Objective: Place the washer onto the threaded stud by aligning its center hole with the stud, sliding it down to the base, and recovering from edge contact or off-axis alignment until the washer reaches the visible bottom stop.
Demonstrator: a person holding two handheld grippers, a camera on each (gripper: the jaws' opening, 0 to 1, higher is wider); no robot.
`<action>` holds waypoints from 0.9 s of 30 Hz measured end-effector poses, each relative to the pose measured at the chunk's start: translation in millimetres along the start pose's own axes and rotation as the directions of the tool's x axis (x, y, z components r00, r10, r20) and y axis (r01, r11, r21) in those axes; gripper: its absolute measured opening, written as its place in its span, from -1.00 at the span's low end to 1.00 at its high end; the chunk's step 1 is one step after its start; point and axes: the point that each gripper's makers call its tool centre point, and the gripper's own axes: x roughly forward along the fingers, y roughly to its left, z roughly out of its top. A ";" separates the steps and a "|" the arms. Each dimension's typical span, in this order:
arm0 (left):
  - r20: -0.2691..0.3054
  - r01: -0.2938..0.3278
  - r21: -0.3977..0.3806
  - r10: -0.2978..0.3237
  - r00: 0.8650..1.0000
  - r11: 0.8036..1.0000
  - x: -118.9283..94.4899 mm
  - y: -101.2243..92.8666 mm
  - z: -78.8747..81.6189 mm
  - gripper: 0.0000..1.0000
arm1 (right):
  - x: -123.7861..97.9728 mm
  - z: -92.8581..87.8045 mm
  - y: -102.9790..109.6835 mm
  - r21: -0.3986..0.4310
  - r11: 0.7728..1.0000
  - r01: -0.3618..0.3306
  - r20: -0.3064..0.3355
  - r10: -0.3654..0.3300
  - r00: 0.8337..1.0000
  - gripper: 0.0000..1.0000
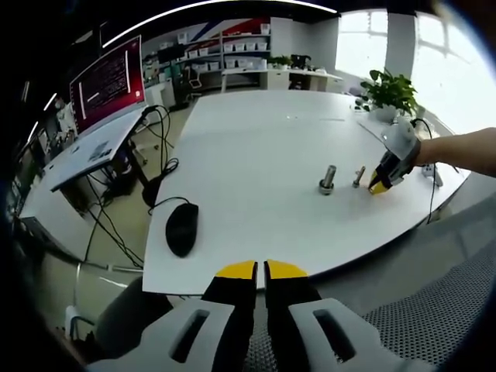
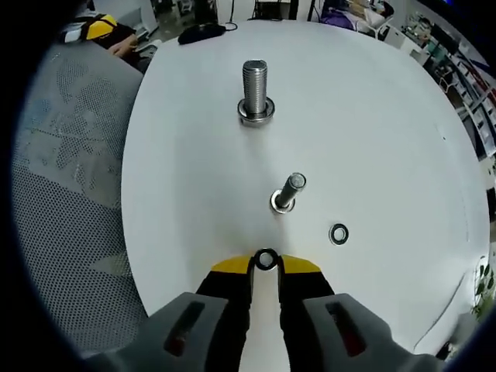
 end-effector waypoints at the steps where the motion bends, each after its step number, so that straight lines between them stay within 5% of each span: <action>1: 0.001 0.000 0.000 0.000 1.000 1.000 0.1 0.0 0.1 -0.98 | -0.1 0.1 1.6 0.000 1.000 -0.006 0.000 0.006 1.000 -0.71; 27: -0.007 0.003 0.006 -0.003 1.000 1.000 0.6 0.0 -1.1 -0.99 | 1.1 0.3 10.3 0.015 0.999 -0.046 0.004 0.046 0.999 -0.72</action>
